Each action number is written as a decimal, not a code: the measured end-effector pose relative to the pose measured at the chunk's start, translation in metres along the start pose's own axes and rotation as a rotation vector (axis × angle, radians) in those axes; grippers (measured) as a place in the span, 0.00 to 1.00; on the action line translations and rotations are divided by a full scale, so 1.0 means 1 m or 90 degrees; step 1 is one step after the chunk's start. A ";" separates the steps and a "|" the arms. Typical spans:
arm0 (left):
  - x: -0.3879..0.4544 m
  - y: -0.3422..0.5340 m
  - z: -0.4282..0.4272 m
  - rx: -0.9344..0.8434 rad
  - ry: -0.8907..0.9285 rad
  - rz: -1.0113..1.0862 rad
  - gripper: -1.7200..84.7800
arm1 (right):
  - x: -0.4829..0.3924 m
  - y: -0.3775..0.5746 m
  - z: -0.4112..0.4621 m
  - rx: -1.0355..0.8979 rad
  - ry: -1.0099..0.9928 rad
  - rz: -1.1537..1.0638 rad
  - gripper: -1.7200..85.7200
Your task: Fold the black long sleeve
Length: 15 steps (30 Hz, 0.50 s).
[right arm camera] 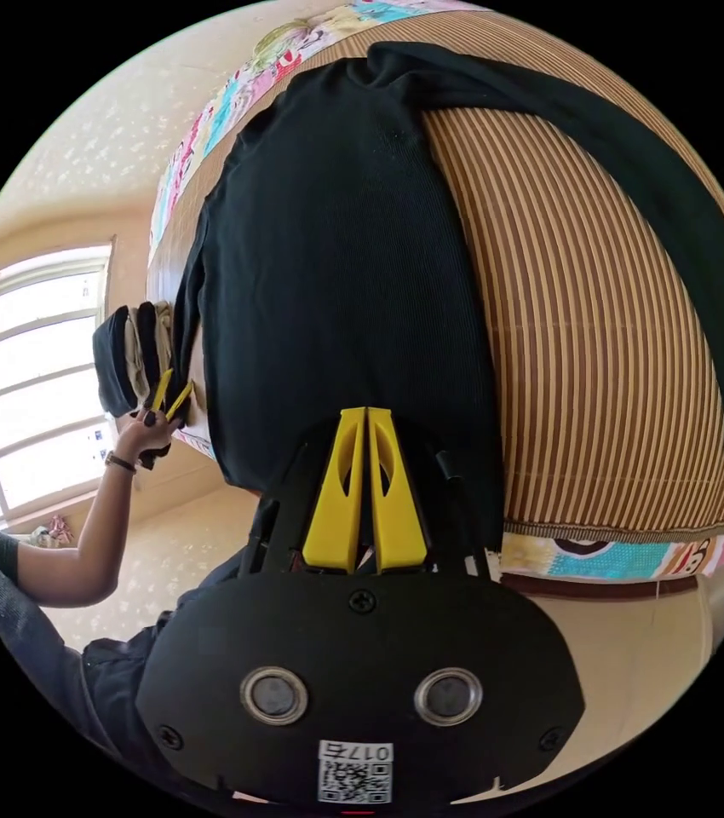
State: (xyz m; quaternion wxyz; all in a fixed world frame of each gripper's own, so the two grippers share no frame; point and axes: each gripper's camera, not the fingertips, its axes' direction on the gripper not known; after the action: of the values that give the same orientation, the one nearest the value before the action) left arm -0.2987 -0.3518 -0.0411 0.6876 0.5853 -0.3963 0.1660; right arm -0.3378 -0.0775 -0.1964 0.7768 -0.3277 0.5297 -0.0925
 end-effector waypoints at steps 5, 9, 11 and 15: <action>0.001 -0.035 -0.012 0.069 0.011 -0.007 0.07 | 0.001 0.002 -0.001 -0.019 0.004 0.006 0.02; 0.058 -0.056 -0.023 0.091 -0.054 0.143 0.04 | 0.001 0.008 -0.002 -0.023 -0.007 0.014 0.02; 0.101 -0.048 -0.026 0.078 -0.038 0.223 0.03 | 0.002 0.012 -0.006 -0.013 -0.017 0.019 0.02; 0.258 0.112 -0.019 0.108 -0.135 0.736 0.03 | 0.004 0.016 -0.009 0.002 -0.029 0.021 0.02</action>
State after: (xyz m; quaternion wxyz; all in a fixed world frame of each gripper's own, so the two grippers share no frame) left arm -0.2069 -0.3655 0.2253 0.3933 0.3404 -0.7026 0.4856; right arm -0.3476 -0.0712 -0.2114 0.7909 -0.3194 0.5168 -0.0729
